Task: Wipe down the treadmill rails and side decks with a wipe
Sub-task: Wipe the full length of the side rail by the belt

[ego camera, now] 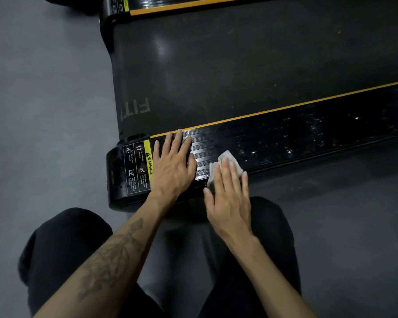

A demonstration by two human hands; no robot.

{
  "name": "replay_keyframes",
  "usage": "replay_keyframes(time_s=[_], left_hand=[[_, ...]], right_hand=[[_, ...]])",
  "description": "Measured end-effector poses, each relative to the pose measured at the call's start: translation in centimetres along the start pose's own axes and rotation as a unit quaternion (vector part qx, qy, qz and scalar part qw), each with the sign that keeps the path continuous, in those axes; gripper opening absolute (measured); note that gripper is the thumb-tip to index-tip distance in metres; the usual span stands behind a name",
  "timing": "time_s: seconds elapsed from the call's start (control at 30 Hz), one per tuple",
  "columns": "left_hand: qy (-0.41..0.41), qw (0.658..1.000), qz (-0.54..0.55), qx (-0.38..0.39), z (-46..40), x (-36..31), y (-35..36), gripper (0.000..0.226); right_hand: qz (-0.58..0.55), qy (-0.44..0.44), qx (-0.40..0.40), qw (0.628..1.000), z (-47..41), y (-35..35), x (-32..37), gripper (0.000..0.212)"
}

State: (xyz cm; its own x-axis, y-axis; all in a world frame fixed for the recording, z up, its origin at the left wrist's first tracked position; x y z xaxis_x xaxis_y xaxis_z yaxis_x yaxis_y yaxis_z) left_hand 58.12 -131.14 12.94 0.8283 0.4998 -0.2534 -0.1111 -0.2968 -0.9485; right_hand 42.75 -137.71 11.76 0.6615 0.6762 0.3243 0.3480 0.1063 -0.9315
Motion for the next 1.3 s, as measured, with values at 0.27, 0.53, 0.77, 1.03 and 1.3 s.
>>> replay_keyframes(time_s=[0.27, 0.53, 0.77, 1.03, 1.3], left_hand=[[-0.002, 1.000, -0.005, -0.002, 0.0, 0.2, 0.1, 0.064], [-0.013, 1.000, 0.009, 0.011, -0.2, 0.4, 0.0, 0.072], [-0.027, 0.996, -0.001, 0.089, -0.8, 0.3, 0.1, 0.076], [-0.045, 0.989, -0.004, 0.138, -1.9, -0.4, 1.1, 0.064], [-0.010, 0.998, -0.021, 0.058, -1.4, -0.4, 0.6, 0.068]], right_hand=[[0.023, -0.001, 0.022, 1.000, -1.4, -0.6, -1.5, 0.067], [0.019, -0.065, 0.055, 0.996, -2.5, 0.5, -0.1, 0.067], [0.013, -0.007, 0.015, 1.000, -2.1, -0.2, -0.5, 0.070], [0.012, -0.029, 0.028, 0.999, -3.5, -0.2, -0.5, 0.063], [0.006, -0.054, 0.080, 0.995, -3.1, 0.1, 1.0, 0.058]])
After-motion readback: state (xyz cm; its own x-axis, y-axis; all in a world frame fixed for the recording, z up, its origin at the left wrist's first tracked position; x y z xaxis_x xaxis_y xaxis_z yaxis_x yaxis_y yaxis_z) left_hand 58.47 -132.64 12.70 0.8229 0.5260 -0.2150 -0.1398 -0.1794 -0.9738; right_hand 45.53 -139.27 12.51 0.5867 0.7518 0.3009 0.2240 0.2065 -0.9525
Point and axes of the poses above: each hand's wrist, its own z-axis away from the middle knuckle, its own y-axis out of the palm, x = y × z, the point moved 8 cm from there along -z, towards the middle knuckle, and after that the axes turned 15 degrees about y, right-handed, at the moved point
